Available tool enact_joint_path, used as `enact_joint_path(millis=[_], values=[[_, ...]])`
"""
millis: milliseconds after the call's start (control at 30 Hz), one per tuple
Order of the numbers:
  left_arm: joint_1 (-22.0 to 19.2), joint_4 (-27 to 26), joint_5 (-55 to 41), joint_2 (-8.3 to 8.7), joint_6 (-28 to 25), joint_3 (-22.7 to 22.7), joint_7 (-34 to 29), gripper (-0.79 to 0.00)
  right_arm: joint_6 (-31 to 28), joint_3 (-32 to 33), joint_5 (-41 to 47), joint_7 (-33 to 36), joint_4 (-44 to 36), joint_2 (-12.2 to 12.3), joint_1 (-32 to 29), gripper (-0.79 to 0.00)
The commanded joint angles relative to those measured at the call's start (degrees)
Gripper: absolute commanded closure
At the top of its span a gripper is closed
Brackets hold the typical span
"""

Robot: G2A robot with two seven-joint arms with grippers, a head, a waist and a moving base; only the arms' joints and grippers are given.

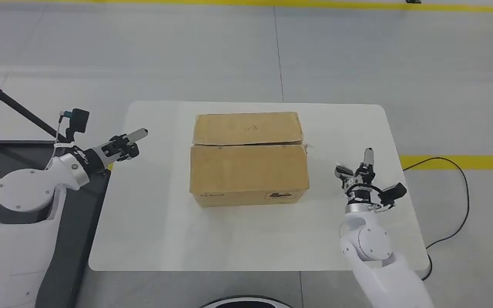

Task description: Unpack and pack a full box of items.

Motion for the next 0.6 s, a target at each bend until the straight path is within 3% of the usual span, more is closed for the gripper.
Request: enact_joint_path(millis=[0,567], values=[[0.0,0.0,0.0,0.0,0.0,0.0,0.0,-0.785,-0.1,0.8,-1.5,-0.4,-0.3,-0.1,-0.1,-0.785],[0.0,0.0,0.0,0.0,0.0,0.0,0.0,-0.785,0.3,6.5,-15.9,1.5,-1.5,-1.0,-0.8,-0.785]])
